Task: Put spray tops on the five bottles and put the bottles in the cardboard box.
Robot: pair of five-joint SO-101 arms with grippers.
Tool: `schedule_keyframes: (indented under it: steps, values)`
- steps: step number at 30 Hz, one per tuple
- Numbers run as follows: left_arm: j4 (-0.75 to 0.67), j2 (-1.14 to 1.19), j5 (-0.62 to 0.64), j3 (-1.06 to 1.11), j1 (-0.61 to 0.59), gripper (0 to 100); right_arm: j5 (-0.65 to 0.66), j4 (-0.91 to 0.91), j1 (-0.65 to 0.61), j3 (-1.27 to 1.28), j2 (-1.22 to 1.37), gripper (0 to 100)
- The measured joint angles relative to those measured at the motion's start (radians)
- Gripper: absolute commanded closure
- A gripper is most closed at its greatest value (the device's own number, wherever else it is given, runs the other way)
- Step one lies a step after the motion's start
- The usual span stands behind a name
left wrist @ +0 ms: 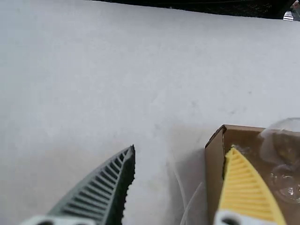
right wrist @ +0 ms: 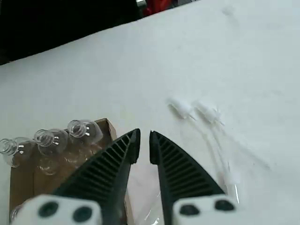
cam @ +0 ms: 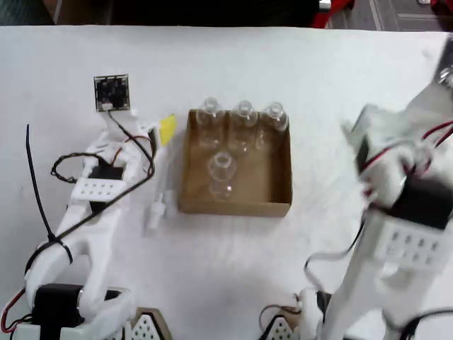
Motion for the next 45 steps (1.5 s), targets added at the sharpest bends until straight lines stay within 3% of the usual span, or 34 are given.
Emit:
schedule_keyframes:
  steps: [6, 10, 18, 21, 24, 28, 34, 38, 42, 45]
  values:
    - [0.0, 0.0, 0.0, 0.0, 0.0, 71, 0.009, -0.345, -0.089, 0.428, -0.333, 98.2]
    - [0.0, 0.0, 0.0, 0.0, 0.0, 71, 0.1, -0.571, -0.16, 0.7, -0.5, 98.2]
    - [0.0, 0.0, 0.0, 0.0, 0.0, 71, 0.161, -0.634, -0.161, 0.839, -0.559, 98.1]
    - [0.0, 0.0, 0.0, 0.0, 0.0, 71, 0.207, -0.566, -0.14, 0.839, -0.574, 98.1]
    - [0.0, 0.0, 0.0, 0.0, 0.0, 71, 0.348, -0.433, -0.192, 0.827, -0.572, 98.1]
    - [0.0, 0.0, 0.0, 0.0, 0.0, 71, 0.588, -0.21, -0.345, 0.761, -0.551, 98.1]
    - [0.0, 0.0, 0.0, 0.0, 0.0, 71, 0.76, 0.112, -0.559, 0.667, -0.516, 98.1]
    - [0.0, 0.0, 0.0, 0.0, 0.0, 71, 0.835, 0.244, -0.721, 0.669, -0.486, 98.1]
    - [0.0, 0.0, 0.0, 0.0, 0.0, 71, 0.852, 0.261, -0.76, 0.724, -0.463, 97.4]
    - [0.0, 0.0, 0.0, 0.0, -0.002, 71, 0.853, 0.259, -0.77, 0.792, -0.446, 90.5]
